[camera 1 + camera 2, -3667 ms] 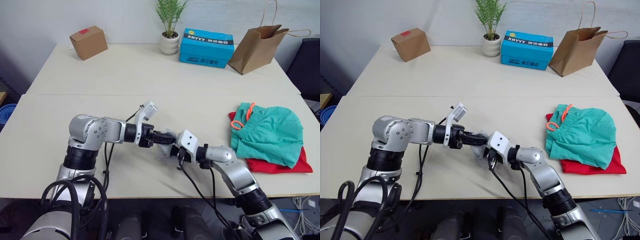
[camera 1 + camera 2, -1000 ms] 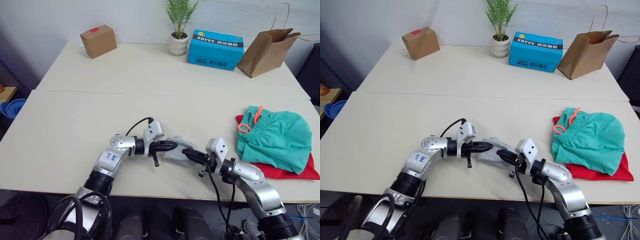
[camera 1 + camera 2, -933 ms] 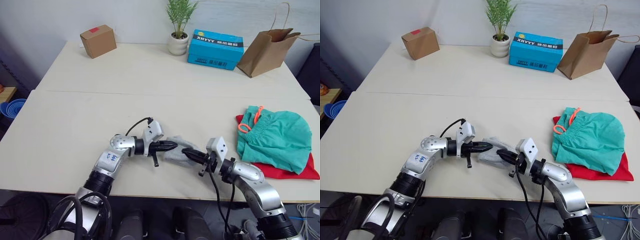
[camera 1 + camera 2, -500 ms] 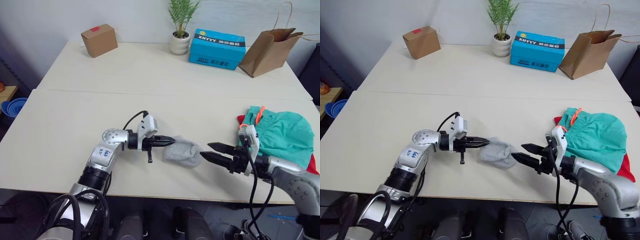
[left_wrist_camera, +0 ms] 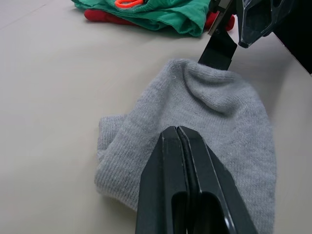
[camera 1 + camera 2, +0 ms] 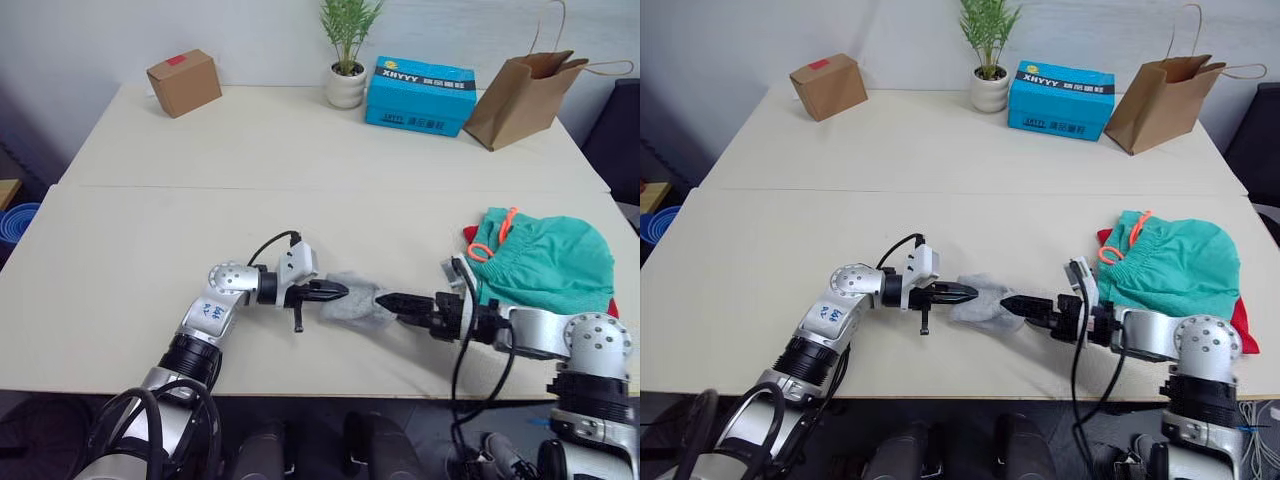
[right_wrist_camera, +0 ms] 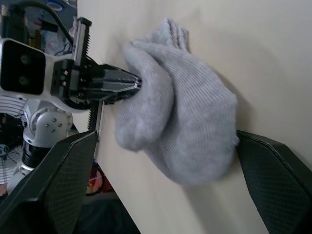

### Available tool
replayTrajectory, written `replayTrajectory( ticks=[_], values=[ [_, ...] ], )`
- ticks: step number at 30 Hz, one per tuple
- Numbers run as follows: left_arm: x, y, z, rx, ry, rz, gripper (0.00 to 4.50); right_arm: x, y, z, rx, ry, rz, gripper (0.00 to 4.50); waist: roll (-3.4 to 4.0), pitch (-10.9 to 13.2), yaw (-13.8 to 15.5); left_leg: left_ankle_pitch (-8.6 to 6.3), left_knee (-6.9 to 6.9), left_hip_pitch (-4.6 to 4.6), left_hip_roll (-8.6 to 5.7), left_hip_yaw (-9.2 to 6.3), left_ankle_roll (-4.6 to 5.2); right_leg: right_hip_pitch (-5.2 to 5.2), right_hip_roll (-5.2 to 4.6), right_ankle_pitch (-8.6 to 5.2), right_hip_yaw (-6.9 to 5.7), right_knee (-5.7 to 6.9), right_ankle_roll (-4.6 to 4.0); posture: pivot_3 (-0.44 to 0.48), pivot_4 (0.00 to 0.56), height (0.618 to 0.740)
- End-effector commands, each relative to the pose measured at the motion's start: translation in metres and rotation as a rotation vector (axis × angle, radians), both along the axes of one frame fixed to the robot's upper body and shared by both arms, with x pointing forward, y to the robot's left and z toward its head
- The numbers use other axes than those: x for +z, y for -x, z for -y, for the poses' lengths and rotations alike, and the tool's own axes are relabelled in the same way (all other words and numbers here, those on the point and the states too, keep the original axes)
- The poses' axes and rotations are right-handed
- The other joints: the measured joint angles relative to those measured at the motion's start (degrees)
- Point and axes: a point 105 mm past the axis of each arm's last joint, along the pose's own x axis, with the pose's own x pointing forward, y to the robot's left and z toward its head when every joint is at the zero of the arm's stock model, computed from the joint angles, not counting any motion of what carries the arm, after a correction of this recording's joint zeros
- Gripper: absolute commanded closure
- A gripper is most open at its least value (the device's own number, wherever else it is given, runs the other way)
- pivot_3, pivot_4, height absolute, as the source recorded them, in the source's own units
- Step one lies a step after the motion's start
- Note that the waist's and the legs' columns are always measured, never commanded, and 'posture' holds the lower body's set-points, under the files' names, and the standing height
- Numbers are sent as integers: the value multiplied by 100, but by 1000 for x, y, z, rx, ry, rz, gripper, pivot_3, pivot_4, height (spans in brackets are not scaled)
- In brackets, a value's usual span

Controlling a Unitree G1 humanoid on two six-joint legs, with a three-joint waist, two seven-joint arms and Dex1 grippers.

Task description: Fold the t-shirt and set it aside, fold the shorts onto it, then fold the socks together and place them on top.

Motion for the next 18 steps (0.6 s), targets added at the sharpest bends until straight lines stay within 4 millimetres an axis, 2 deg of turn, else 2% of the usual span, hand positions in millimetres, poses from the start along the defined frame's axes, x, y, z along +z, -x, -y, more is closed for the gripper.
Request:
replayTrajectory(
  ticks=[1, 8, 11, 18],
  values=[
    [-1, -1, -4, 8, -7, -5, 4500, -14, -3, -18, 12, 1, -74, 38, 0, 0, -44, 1, -1, 0, 0, 0, -1, 0, 1, 0, 0, 0, 0, 0, 150, 740],
    [-4, -4, -9, 26, -18, -12, 4500, -16, -15, -37, 3, 2, -85, 38, 2, -4, -139, 6, -4, 7, 1, 1, -5, 1, 2, 0, 3, 8, 0, 0, 150, 740],
    [-4, -4, -11, 33, -17, -10, 4500, -13, -16, -41, 14, -10, -79, 955, 2, -4, -135, 10, -6, 8, 2, 1, -10, 0, 3, 0, 4, 11, 0, 0, 150, 740],
    [-3, -4, -15, 40, -7, -9, 4500, -8, -20, -46, -5, -61, -76, 3441, 2, -4, -119, 25, -14, -1, 2, 2, -34, -8, 3, 0, 3, 3, 0, 0, 150, 740]
  ],
)
